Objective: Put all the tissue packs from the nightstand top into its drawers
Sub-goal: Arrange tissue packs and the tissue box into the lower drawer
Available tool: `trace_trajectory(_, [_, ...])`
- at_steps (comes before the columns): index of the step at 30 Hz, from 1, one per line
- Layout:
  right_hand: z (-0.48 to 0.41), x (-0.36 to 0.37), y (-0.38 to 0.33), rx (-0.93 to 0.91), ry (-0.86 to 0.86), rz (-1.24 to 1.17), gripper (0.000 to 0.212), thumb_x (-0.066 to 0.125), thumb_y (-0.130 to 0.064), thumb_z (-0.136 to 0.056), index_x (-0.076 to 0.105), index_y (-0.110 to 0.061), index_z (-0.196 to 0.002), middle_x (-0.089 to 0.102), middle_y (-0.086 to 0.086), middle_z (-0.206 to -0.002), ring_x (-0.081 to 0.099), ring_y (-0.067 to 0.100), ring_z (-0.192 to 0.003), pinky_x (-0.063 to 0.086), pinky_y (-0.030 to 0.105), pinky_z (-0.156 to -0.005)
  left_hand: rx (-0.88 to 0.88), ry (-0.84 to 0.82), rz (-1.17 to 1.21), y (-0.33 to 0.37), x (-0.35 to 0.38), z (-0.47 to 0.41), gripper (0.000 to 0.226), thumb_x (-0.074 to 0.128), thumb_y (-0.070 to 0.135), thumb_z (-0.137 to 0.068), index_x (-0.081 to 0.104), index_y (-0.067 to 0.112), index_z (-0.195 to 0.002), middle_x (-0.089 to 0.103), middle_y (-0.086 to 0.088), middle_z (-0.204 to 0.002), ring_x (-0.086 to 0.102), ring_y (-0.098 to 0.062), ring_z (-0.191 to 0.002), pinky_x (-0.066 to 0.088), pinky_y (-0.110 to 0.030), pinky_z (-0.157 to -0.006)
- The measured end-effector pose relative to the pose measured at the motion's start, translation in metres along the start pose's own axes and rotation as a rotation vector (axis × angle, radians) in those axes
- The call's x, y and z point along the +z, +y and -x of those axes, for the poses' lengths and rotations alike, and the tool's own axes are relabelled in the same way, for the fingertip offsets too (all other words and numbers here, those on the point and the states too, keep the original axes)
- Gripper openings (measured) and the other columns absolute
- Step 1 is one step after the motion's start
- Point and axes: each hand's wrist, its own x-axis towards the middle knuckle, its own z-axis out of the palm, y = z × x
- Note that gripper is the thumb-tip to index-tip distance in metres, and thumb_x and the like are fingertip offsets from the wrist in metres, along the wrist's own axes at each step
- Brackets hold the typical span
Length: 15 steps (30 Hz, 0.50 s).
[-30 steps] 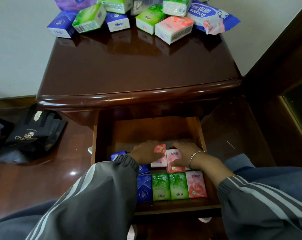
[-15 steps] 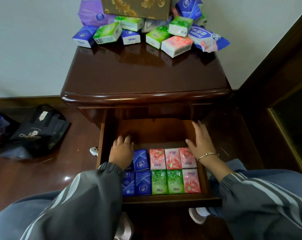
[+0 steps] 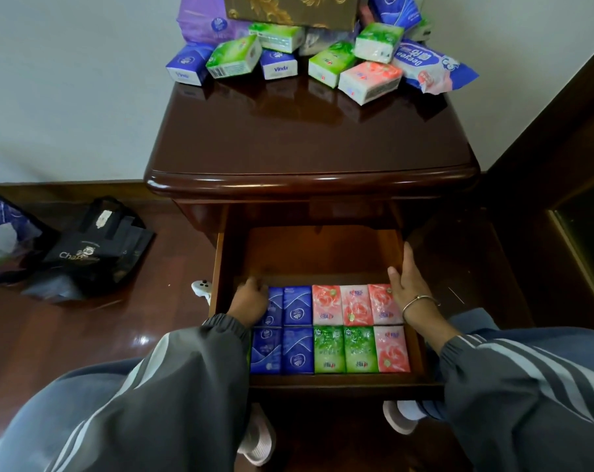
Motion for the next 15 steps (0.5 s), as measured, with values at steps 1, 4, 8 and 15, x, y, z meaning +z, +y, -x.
trace_trajectory(1, [0.0,0.0,0.001,-0.007,0.003,-0.006,0.061,0.035,-0.025,-0.1,0.0,-0.026,-0.15,0.025,0.01,-0.155,0.035,0.029,-0.137,0.033,0.042,-0.107,-0.052,0.012,-0.024,-0.001,0.002,0.001,0.041,0.038,0.026,-0.101,0.045,-0.001,-0.132,0.049,-0.025,-0.132,0.054,-0.038,-0.113,0.046,-0.04,-0.095])
trace_trajectory(4, [-0.001,0.001,0.002,-0.021,0.008,-0.016,0.061,0.035,-0.024,-0.1,0.001,-0.025,-0.15,0.026,0.01,-0.154,0.035,0.029,-0.137,0.033,0.041,-0.108,-0.109,0.008,-0.028,0.0,0.01,0.006,0.04,0.037,0.025,-0.102,0.045,-0.006,-0.127,0.051,-0.026,-0.13,0.052,-0.039,-0.115,0.042,-0.037,-0.093])
trace_trajectory(8, [-0.001,-0.001,0.0,0.001,0.0,-0.041,0.062,0.036,-0.022,-0.1,0.002,-0.024,-0.151,0.026,0.01,-0.154,0.034,0.03,-0.137,0.033,0.042,-0.108,-0.133,0.009,0.009,0.003,0.016,0.013,0.038,0.039,0.02,-0.101,0.044,-0.005,-0.128,0.055,-0.023,-0.127,0.055,-0.035,-0.113,0.04,-0.032,-0.084])
trace_trajectory(15, [0.002,-0.011,-0.015,0.088,-0.081,-0.056,0.066,0.04,-0.027,-0.098,0.0,-0.023,-0.15,0.029,0.011,-0.153,0.038,0.032,-0.134,0.033,0.044,-0.108,-0.133,0.014,0.036,0.017,0.013,0.035,0.046,0.039,0.022,-0.101,0.028,-0.001,-0.141,0.045,-0.024,-0.139,0.048,-0.037,-0.124,0.04,-0.042,-0.103])
